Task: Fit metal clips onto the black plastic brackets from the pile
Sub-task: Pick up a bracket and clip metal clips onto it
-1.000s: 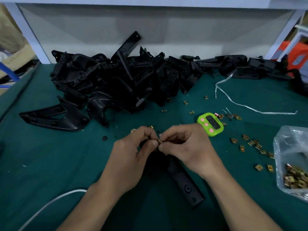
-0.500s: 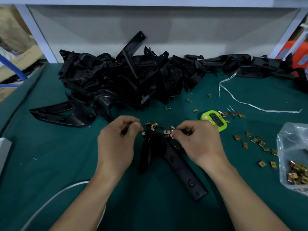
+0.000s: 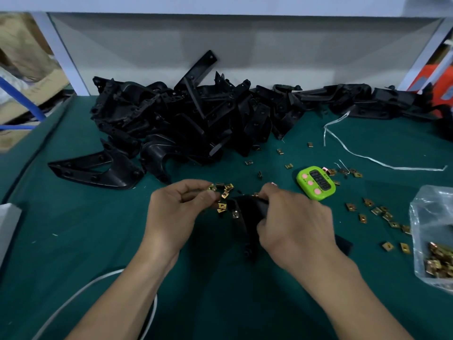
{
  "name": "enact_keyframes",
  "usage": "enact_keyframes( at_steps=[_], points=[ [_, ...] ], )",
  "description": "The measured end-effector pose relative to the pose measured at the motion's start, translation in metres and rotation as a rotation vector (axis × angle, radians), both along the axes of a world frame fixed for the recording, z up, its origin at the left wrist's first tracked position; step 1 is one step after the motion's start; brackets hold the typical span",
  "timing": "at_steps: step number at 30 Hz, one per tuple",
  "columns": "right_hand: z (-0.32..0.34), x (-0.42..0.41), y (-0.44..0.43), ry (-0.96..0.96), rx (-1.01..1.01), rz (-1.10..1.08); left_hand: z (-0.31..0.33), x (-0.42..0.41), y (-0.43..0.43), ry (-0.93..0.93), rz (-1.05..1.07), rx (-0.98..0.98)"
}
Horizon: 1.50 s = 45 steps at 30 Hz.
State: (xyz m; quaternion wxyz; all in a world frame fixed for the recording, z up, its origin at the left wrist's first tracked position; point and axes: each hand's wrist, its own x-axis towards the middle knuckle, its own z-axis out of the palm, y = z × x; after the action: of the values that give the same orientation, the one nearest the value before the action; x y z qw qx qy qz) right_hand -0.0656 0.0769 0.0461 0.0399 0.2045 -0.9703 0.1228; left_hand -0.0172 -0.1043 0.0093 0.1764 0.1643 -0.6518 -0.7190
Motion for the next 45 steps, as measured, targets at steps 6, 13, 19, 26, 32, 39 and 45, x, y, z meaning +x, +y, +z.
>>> enact_keyframes(
  at_steps=[6, 13, 19, 26, 32, 39, 45],
  points=[
    [-0.01, -0.01, 0.007, -0.018, -0.015, -0.04, 0.003, 0.003, 0.004, -0.032, -0.102, -0.005],
    [-0.025, -0.024, 0.008, 0.023, -0.074, -0.093, 0.002, 0.005, 0.007, -0.127, -0.162, 0.04],
    [-0.03, -0.02, 0.002, 0.064, -0.134, -0.096, 0.007, 0.007, 0.014, -0.164, -0.262, 0.087],
    [-0.03, -0.023, 0.004, 0.034, -0.147, -0.131, 0.008, 0.009, 0.021, -0.141, -0.304, 0.067],
    [-0.029, -0.023, 0.003, 0.045, -0.112, -0.106, 0.007, 0.008, 0.022, -0.154, -0.375, -0.034],
    [-0.029, -0.021, 0.002, 0.036, -0.065, -0.085, 0.005, 0.008, 0.018, -0.192, -0.447, -0.12],
    [-0.024, -0.021, 0.0, 0.068, -0.01, -0.094, 0.003, 0.008, 0.02, -0.177, -0.456, -0.1]
  ],
)
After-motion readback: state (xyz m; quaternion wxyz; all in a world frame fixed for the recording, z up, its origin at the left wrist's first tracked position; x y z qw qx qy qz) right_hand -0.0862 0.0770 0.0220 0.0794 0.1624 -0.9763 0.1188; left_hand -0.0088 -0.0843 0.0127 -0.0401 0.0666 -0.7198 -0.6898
